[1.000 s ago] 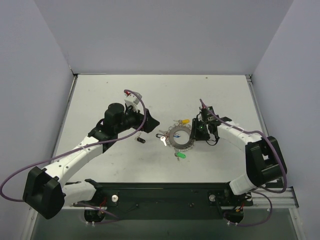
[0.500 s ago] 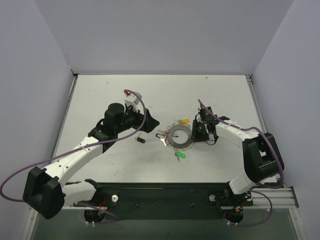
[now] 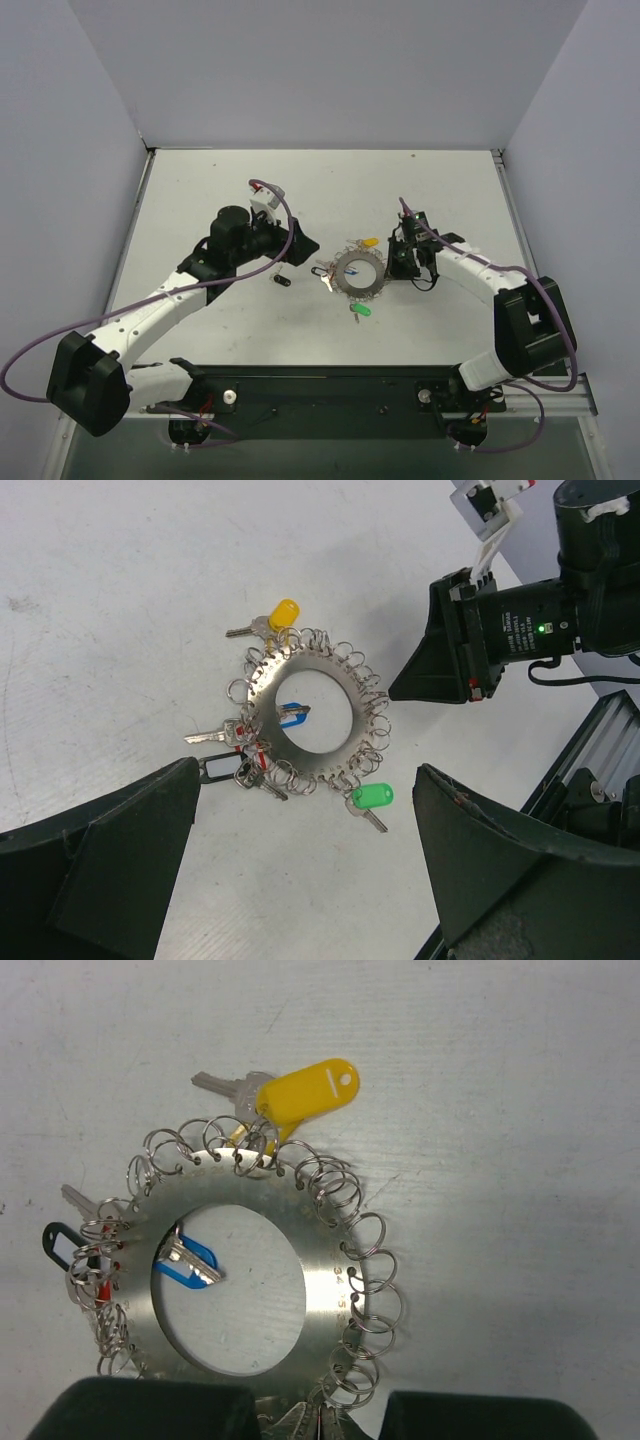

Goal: Put the keys on the keyring

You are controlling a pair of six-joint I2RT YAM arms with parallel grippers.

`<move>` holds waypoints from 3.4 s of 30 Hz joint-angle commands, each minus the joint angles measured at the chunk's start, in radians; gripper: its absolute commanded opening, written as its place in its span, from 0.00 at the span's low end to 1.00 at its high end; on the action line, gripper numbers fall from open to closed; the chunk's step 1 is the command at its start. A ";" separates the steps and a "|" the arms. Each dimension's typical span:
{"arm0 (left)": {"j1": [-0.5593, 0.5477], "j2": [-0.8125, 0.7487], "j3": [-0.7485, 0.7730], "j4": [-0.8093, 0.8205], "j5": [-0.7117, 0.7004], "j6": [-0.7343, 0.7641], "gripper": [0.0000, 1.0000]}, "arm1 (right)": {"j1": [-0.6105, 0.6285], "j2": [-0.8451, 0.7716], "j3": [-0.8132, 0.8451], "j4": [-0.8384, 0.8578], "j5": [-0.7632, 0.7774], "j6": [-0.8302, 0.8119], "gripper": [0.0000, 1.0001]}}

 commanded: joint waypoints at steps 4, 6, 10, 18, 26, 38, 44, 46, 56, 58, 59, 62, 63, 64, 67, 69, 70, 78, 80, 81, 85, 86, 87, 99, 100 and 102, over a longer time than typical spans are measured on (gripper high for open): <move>0.003 0.054 0.056 -0.005 -0.001 0.014 0.97 | 0.014 -0.071 0.036 -0.023 0.025 -0.016 0.11; 0.001 0.070 0.070 -0.022 0.003 0.014 0.97 | 0.014 -0.069 0.040 -0.022 0.027 -0.019 0.12; -0.004 0.130 0.098 -0.045 0.009 0.009 0.97 | 0.014 -0.051 0.061 -0.019 0.019 -0.019 0.24; -0.010 0.227 0.161 -0.146 0.006 0.006 0.96 | 0.075 -0.023 0.095 -0.023 0.027 -0.010 0.36; -0.011 0.264 0.174 -0.178 0.003 0.009 0.96 | 0.095 0.010 0.125 -0.042 0.105 -0.016 0.35; -0.011 0.275 0.188 -0.204 -0.001 0.018 0.96 | 0.097 0.098 0.231 -0.066 0.131 -0.018 0.36; -0.011 0.298 0.199 -0.206 0.002 0.020 0.96 | 0.095 0.122 0.254 -0.068 0.134 -0.021 0.36; -0.013 0.307 0.204 -0.204 0.005 0.018 0.96 | 0.095 0.125 0.262 -0.066 0.136 -0.022 0.36; -0.022 0.356 0.233 -0.203 0.009 0.028 0.96 | 0.045 0.155 0.273 -0.071 0.116 -0.016 0.36; -0.022 0.359 0.233 -0.201 0.006 0.029 0.96 | 0.022 0.153 0.267 -0.069 0.103 -0.002 0.36; -0.022 0.359 0.234 -0.203 0.006 0.031 0.96 | 0.003 0.155 0.260 -0.069 0.100 0.002 0.36; -0.022 0.367 0.236 -0.201 0.005 0.035 0.96 | -0.021 0.155 0.251 -0.071 0.096 0.019 0.36; -0.022 0.371 0.237 -0.201 0.005 0.035 0.96 | -0.026 0.158 0.247 -0.071 0.093 0.025 0.36; -0.022 0.374 0.239 -0.201 0.005 0.034 0.96 | -0.033 0.161 0.245 -0.071 0.085 0.034 0.36; -0.022 0.380 0.242 -0.201 0.008 0.035 0.96 | -0.060 0.179 0.237 -0.069 0.054 0.050 0.35; -0.022 0.380 0.240 -0.200 0.008 0.037 0.96 | -0.069 0.193 0.237 -0.068 0.037 0.053 0.35; -0.022 0.380 0.240 -0.198 0.006 0.035 0.96 | -0.070 0.199 0.240 -0.069 0.024 0.056 0.35; -0.022 0.374 0.240 -0.206 0.000 0.035 0.96 | -0.084 0.266 0.263 -0.069 -0.026 0.087 0.28; -0.022 0.371 0.240 -0.209 -0.004 0.037 0.96 | -0.089 0.273 0.265 -0.068 -0.024 0.090 0.27; -0.022 0.373 0.240 -0.210 -0.006 0.037 0.96 | -0.090 0.276 0.265 -0.068 -0.022 0.091 0.26; -0.022 0.374 0.242 -0.212 -0.008 0.037 0.96 | -0.096 0.282 0.265 -0.066 -0.022 0.091 0.25; -0.022 0.374 0.240 -0.214 -0.009 0.037 0.96 | -0.096 0.283 0.267 -0.068 -0.024 0.093 0.25; -0.020 0.374 0.242 -0.212 -0.008 0.037 0.96 | -0.098 0.290 0.268 -0.066 -0.024 0.096 0.25; -0.022 0.374 0.240 -0.215 -0.014 0.035 0.96 | -0.109 0.326 0.276 -0.042 -0.039 0.119 0.21; -0.022 0.374 0.240 -0.214 -0.015 0.037 0.96 | -0.112 0.328 0.274 -0.040 -0.039 0.120 0.20; -0.022 0.374 0.242 -0.215 -0.014 0.035 0.96 | -0.113 0.333 0.271 -0.034 -0.042 0.126 0.19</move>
